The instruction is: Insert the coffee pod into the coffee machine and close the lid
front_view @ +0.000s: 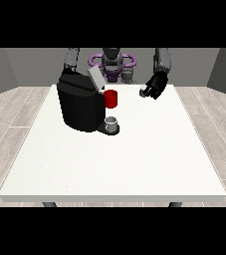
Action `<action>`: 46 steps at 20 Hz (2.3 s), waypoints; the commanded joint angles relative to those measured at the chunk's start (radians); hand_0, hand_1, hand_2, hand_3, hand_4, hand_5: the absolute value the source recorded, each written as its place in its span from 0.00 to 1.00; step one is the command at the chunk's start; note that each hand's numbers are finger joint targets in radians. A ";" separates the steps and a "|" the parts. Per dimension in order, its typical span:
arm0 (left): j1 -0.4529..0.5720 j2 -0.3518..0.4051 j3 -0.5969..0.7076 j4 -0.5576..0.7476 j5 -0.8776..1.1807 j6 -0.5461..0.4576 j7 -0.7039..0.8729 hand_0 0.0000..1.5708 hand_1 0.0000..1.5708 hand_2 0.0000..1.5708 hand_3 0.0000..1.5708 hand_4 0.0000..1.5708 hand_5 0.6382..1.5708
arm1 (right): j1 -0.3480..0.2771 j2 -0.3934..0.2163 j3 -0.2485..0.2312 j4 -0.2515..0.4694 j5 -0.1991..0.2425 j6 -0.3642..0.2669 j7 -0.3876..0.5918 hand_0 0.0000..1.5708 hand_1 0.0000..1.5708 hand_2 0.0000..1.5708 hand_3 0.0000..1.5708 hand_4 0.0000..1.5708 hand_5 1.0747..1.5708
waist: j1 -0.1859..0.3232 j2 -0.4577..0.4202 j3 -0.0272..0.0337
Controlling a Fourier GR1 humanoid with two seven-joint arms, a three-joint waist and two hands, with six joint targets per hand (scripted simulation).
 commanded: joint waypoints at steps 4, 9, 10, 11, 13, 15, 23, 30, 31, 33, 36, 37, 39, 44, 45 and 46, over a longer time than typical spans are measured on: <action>-0.091 -0.068 -0.017 -0.070 0.002 -0.125 0.108 0.91 0.91 0.89 0.85 0.35 1.00 | 0.016 -0.022 -0.042 0.057 -0.038 0.034 -0.048 0.00 0.00 0.00 0.00 0.00 1.00 | 0.005 -0.070 0.0006; -0.135 -0.087 0.009 -0.090 0.003 -0.146 0.162 0.89 0.89 0.89 0.85 0.38 1.00 | -0.008 -0.024 -0.052 0.040 -0.050 0.042 -0.066 0.00 0.00 0.00 0.00 0.00 1.00 | 0.000 -0.052 0.0003; -0.187 -0.043 0.018 -0.085 -0.001 -0.145 0.106 0.85 0.85 0.86 0.84 0.38 1.00 | -0.078 0.028 -0.028 0.017 -0.011 -0.034 -0.015 0.00 0.00 0.00 0.00 0.00 1.00 | -0.009 -0.006 0.0000; -0.218 -0.078 0.014 -0.111 0.009 -0.170 0.154 0.85 0.85 0.87 0.86 0.36 1.00 | -0.063 -0.002 -0.066 0.054 -0.043 -0.004 -0.060 0.00 0.00 0.00 0.00 0.00 1.00 | -0.003 -0.025 0.0005; -0.248 -0.071 0.086 -0.070 0.057 -0.168 0.171 0.88 0.88 0.89 0.88 0.33 1.00 | -0.098 -0.003 -0.045 0.002 -0.023 -0.011 -0.015 0.00 0.00 0.00 0.00 0.00 1.00 | -0.042 0.001 0.0000; -0.272 -0.017 0.115 -0.046 0.065 -0.206 0.189 0.61 0.61 0.74 0.86 0.33 1.00 | -0.043 -0.022 -0.036 -0.038 -0.048 0.046 -0.001 0.00 0.00 0.00 0.00 0.00 1.00 | -0.096 -0.026 -0.0001; -0.393 0.017 0.140 -0.037 0.058 -0.202 0.208 0.75 0.75 0.80 0.81 0.31 1.00 | -0.145 -0.027 -0.073 -0.064 -0.049 0.004 0.013 0.00 0.00 0.00 0.00 0.17 1.00 | -0.122 0.082 0.0000; -0.505 0.046 0.166 -0.015 0.062 -0.226 0.241 0.79 0.79 0.82 0.79 0.30 1.00 | -0.220 -0.065 -0.098 -0.048 -0.067 0.036 0.032 0.00 0.00 0.00 0.00 0.00 1.00 | -0.143 0.147 0.0000; -0.517 0.032 0.178 -0.008 0.063 -0.191 0.257 0.81 0.81 0.83 0.80 0.30 1.00 | -0.213 -0.018 -0.063 -0.048 -0.028 -0.016 0.000 0.00 0.00 0.00 0.00 0.04 1.00 | -0.148 0.179 0.0000; -0.548 0.041 0.171 -0.006 0.058 -0.223 0.279 0.80 0.80 0.83 0.79 0.31 1.00 | -0.175 -0.003 -0.056 -0.027 -0.031 -0.012 -0.033 0.00 0.00 0.00 0.00 0.07 1.00 | -0.159 0.172 0.0004; -0.508 0.048 0.167 0.021 0.045 -0.192 0.232 0.77 0.77 0.81 0.79 0.30 1.00 | -0.215 -0.053 -0.063 -0.058 -0.029 0.019 0.014 0.00 0.00 0.00 0.00 0.00 1.00 | -0.170 0.208 -0.0002; -0.539 0.046 0.157 0.002 0.040 -0.205 0.240 0.76 0.76 0.81 0.78 0.30 1.00 | -0.213 -0.022 -0.075 -0.021 -0.030 -0.019 -0.042 0.00 0.00 0.00 0.00 0.00 1.00 | -0.148 0.222 0.0003; -0.531 0.066 0.167 0.021 0.044 -0.222 0.230 0.75 0.75 0.79 0.77 0.30 1.00 | -0.219 -0.068 -0.104 -0.048 -0.075 0.044 -0.004 0.00 0.00 0.00 0.00 0.10 1.00 | -0.172 0.194 0.0002; -0.544 0.038 0.167 0.042 0.040 -0.203 0.240 0.79 0.79 0.82 0.78 0.27 1.00 | -0.224 -0.019 -0.056 -0.049 -0.016 -0.019 0.020 0.00 0.00 0.00 0.00 0.02 1.00 | -0.166 0.204 0.0000; -0.546 0.067 0.172 0.036 0.036 -0.191 0.214 0.80 0.80 0.82 0.77 0.27 1.00 | -0.232 -0.035 -0.081 -0.043 -0.033 -0.013 -0.022 0.00 0.00 0.00 0.00 0.00 1.00 | -0.164 0.245 0.0001; -0.514 0.016 0.150 0.034 0.030 -0.192 0.232 0.79 0.79 0.82 0.78 0.27 1.00 | -0.215 -0.052 -0.097 -0.038 -0.055 0.013 0.004 0.00 0.00 0.00 0.00 0.02 1.00 | -0.165 0.192 0.0002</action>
